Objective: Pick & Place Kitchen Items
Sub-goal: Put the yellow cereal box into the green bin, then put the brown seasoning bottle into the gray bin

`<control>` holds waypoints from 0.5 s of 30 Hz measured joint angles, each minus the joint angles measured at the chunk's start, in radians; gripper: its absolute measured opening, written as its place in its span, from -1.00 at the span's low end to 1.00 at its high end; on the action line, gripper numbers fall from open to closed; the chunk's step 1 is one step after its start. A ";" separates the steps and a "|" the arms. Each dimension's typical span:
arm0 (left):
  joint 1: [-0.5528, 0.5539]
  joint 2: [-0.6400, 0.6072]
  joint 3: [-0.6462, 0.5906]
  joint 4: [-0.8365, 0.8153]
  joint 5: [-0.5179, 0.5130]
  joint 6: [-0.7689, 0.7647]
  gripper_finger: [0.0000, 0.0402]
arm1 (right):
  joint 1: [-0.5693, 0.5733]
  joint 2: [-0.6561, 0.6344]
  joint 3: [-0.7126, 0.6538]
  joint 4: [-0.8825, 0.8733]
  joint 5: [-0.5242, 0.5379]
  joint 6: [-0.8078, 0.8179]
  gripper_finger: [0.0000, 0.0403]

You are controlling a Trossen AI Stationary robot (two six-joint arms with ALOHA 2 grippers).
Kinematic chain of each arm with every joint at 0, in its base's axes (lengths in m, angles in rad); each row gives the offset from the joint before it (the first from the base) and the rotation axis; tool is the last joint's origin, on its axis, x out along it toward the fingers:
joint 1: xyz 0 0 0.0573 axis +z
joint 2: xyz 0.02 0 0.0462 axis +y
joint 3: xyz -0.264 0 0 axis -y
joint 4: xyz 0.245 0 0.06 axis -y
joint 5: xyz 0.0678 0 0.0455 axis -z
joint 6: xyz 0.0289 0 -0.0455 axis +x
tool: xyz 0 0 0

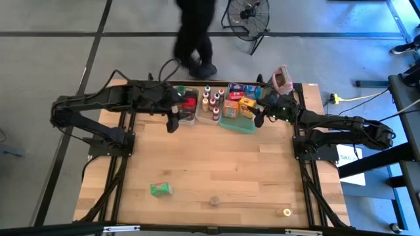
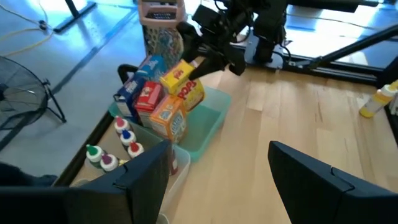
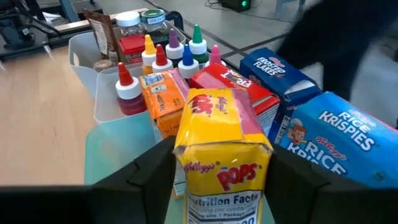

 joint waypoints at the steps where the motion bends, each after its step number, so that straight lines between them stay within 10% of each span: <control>1: 0.000 0.004 0.000 0.001 0.008 0.000 0.31 | 0.000 0.000 0.000 0.000 0.002 -0.001 0.09; 15: 0.000 0.007 0.000 0.009 0.016 0.010 0.31 | 0.000 -0.001 0.000 -0.014 0.006 -0.025 0.30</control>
